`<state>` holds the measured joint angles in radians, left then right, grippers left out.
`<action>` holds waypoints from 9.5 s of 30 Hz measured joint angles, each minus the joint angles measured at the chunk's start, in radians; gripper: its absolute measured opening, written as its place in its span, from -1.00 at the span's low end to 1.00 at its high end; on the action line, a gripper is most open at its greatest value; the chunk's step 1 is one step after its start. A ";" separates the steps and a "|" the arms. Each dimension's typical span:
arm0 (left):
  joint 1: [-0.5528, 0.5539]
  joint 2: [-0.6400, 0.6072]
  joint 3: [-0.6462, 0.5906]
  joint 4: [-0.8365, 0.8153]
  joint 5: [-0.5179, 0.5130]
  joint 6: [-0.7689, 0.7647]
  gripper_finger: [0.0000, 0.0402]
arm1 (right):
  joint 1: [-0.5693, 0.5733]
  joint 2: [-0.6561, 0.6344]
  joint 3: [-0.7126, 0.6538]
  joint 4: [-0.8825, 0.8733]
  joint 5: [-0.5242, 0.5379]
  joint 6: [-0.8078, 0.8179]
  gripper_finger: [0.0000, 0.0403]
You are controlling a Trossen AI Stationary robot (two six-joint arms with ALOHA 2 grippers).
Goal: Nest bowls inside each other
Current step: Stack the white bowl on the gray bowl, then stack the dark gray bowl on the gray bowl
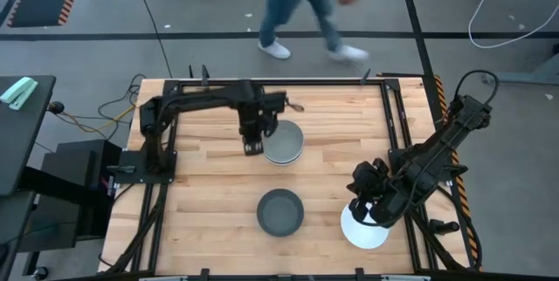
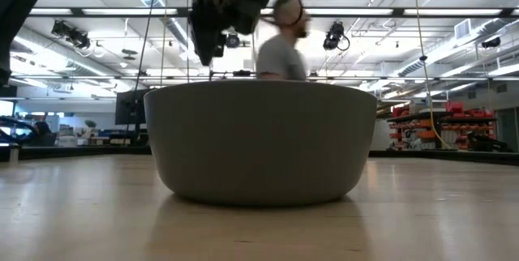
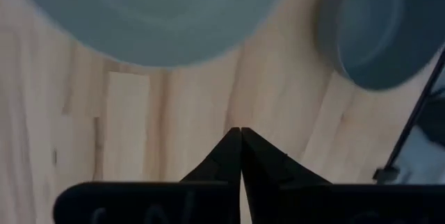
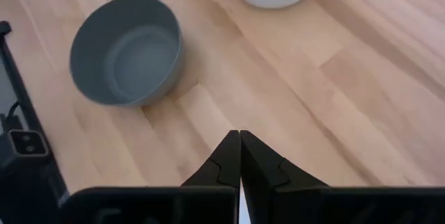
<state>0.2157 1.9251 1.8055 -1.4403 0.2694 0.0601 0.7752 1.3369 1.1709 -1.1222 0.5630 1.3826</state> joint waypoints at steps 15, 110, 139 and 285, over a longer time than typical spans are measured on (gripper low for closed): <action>-0.134 -0.263 -0.322 0.188 -0.122 -0.066 -0.92 | 0.159 0.000 0.000 -0.198 0.039 0.260 -0.94; -0.124 -0.612 -0.846 0.554 -0.127 -0.204 -0.86 | 0.313 0.004 -0.515 0.307 -0.467 0.870 -0.67; -0.124 -0.612 -0.845 0.559 -0.127 -0.204 -0.91 | 0.104 0.004 -0.475 0.296 -0.469 0.471 -0.98; 0.165 -0.931 -0.845 0.397 -0.205 -0.100 -0.90 | -1.061 0.690 0.671 -0.065 -0.631 -0.998 -0.62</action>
<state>0.3805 0.9939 0.9600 -1.0438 0.0643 -0.0402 -0.2855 2.0270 1.8420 -1.1873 -0.0685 0.3851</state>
